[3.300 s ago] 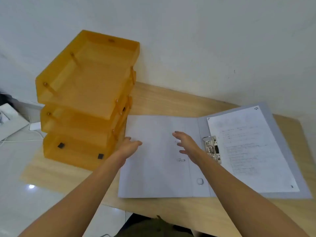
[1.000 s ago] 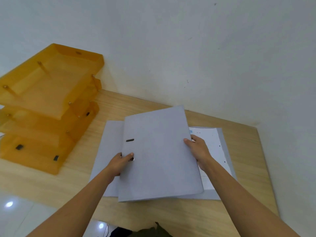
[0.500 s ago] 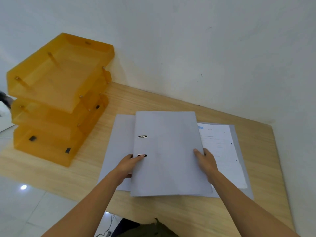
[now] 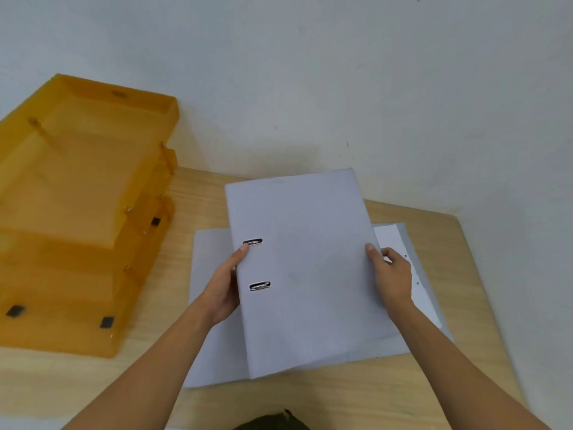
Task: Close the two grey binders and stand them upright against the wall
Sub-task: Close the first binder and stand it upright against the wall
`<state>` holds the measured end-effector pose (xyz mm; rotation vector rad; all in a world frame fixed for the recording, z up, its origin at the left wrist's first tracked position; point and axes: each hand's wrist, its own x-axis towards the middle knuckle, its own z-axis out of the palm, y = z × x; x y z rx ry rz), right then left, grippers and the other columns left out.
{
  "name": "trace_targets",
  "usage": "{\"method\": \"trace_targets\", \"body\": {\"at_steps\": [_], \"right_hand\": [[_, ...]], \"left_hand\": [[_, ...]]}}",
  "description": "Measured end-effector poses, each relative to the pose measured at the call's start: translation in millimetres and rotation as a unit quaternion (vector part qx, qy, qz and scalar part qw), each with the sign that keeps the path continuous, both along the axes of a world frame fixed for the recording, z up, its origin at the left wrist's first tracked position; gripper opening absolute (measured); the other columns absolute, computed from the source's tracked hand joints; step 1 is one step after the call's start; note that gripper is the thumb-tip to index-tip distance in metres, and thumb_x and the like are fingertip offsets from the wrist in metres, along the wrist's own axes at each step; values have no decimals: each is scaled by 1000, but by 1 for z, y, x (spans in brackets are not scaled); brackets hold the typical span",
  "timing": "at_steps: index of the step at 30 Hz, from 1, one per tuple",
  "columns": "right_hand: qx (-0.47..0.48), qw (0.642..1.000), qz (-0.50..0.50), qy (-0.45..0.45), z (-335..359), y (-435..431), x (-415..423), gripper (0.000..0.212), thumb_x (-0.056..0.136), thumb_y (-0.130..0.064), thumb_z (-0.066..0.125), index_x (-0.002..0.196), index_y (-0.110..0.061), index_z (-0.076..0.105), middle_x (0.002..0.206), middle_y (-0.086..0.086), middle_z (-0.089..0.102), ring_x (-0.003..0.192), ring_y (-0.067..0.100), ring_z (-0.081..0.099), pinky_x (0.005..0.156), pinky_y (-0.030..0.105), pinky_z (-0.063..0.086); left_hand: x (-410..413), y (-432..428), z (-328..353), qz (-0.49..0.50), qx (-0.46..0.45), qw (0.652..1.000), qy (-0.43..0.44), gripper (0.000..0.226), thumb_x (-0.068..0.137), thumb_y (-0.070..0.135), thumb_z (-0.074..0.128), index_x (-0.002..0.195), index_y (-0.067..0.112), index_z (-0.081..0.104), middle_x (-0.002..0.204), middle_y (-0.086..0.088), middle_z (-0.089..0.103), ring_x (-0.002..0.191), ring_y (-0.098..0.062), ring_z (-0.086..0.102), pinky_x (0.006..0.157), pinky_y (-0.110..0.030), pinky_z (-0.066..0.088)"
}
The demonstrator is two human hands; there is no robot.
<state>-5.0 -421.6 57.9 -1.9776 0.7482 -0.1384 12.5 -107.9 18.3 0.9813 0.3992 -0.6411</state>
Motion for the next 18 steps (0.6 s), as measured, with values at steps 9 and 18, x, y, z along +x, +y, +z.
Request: {"method": "trace_targets", "body": {"at_steps": [9,18], "right_hand": [[-157,981,93,60,71,-15,16,89,87,-67,58,157,-20,31,165,7,29,152,29,28,121,52,27],[-48,958,283,15,122,-53,-8,143,60,-55,87,160,-29,-13,170,-2,16,150,14,34,115,41,42]], "left_hand": [[51,-61,91,-30,-11,994,-105,55,84,36,64,135,16,64,135,-9,72,117,-23,71,100,-42,56],[37,-207,146,-104,-2,959,-265,79,73,12,86,138,15,41,123,-7,75,114,-25,73,90,-41,61]]}}
